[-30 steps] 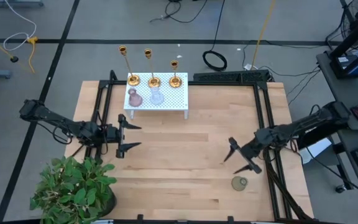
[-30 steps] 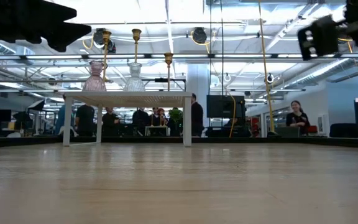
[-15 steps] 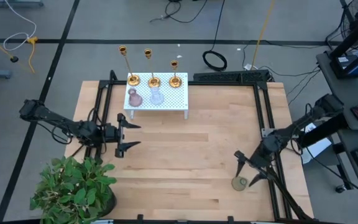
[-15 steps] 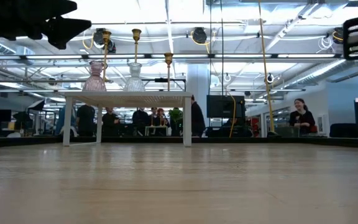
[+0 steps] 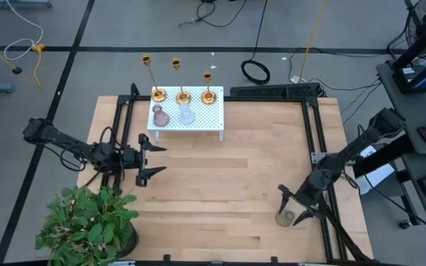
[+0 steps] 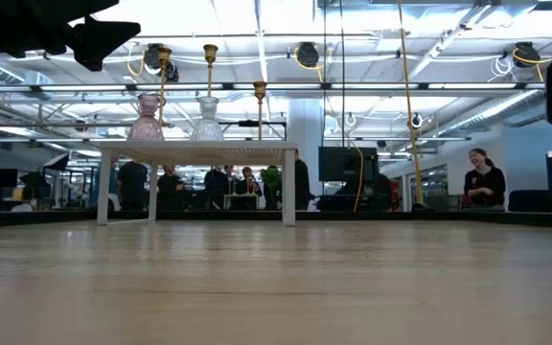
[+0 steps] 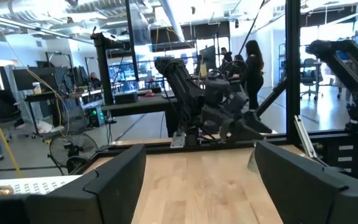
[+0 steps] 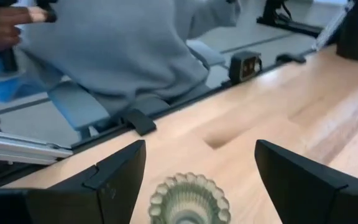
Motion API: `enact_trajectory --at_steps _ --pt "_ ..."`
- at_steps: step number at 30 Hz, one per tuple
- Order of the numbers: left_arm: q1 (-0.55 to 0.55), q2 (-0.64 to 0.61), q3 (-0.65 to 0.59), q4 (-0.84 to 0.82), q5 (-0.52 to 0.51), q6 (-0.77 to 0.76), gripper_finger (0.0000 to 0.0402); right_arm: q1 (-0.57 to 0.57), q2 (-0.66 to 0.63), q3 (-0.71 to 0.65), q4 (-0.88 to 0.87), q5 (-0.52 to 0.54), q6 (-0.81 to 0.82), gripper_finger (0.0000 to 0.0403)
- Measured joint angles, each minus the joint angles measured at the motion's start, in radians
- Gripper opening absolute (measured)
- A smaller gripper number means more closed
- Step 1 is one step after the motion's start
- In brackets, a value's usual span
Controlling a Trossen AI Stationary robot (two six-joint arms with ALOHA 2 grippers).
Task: Pick & Place candle stick holders
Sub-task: Put the green candle holder on the shelf
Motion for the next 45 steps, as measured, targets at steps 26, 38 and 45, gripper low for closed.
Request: enact_trajectory --at_steps 26,38,45 --pt "0.0 0.0 0.0 0.002 0.0 0.001 0.031 -0.025 0.274 -0.002 0.179 0.049 0.028 0.0153" --pt "0.0 0.0 0.0 0.001 0.0 0.003 0.031 -0.214 0.306 0.005 0.302 0.392 0.113 0.016" --pt "0.0 0.0 0.0 0.0 0.001 0.021 0.031 -0.409 0.307 0.051 0.299 0.487 0.132 0.0148"
